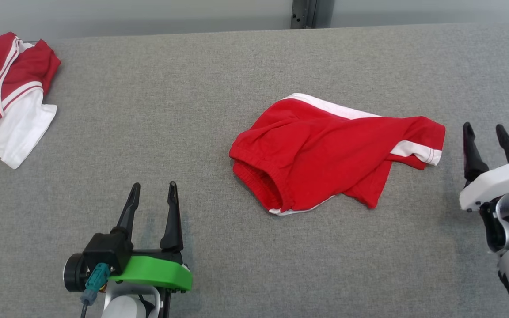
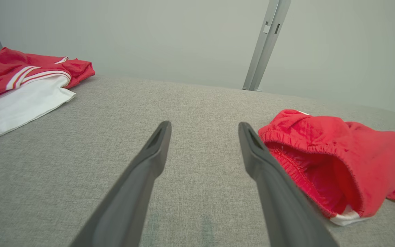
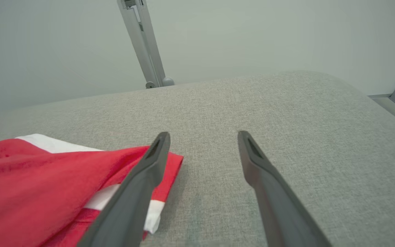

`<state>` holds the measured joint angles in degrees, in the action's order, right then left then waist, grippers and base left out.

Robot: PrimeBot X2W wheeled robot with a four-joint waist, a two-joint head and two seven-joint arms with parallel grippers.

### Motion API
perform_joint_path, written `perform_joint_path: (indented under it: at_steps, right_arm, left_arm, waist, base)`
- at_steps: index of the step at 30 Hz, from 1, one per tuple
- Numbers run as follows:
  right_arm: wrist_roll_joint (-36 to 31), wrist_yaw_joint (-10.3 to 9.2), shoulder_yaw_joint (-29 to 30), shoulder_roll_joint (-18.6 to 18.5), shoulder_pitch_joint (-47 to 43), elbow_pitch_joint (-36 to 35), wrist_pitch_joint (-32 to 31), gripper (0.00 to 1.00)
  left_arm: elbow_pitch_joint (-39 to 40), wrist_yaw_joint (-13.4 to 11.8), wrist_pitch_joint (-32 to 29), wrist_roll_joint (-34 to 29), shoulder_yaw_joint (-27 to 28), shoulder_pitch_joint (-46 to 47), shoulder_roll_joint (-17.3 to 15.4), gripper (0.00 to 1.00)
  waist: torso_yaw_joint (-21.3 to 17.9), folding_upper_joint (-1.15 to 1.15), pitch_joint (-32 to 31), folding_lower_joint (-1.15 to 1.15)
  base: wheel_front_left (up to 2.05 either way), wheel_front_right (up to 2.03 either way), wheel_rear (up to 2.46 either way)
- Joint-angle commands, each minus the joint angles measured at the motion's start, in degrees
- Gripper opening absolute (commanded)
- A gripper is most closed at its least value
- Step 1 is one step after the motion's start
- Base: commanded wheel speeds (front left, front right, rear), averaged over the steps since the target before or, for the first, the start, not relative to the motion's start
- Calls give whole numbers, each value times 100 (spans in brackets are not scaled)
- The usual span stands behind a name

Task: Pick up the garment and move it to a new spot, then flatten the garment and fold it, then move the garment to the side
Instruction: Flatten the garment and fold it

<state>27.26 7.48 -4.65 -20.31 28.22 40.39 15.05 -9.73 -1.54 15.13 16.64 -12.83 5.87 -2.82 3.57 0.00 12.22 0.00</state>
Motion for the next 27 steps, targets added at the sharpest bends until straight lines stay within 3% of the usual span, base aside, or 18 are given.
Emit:
perform_joint_path:
  at_steps: [1, 8, 19, 27]
  right_arm:
    - [-103, 2, -14, 134, -229, -171, 15, 100]
    - [-422, 1, -73, 648, -835, -1013, 17, 100]
    - [-866, 1, 266, 1343, -1439, -2035, 17, 100]
    - [-1139, 1, 449, 1626, -1653, -2654, 18, 100]
  left_arm:
    - [-6, -3, 4, -59, 19, -56, -13, 100]
    - [-84, 163, 4, -105, -181, -92, -13, 100]
    - [-1022, 715, 4, -517, -1247, 375, -18, 100]
    - [-1892, 769, 4, -514, -1615, 962, -18, 100]
  waist:
    - [-39, 0, -46, 0]
    - [-99, 0, -161, 0]
    - [-440, 0, -262, 0]
    - [-947, 0, -119, 0]
  base:
    - [0, 0, 0]
    - [0, 0, 0]
    - [0, 0, 0]
    - [0, 0, 0]
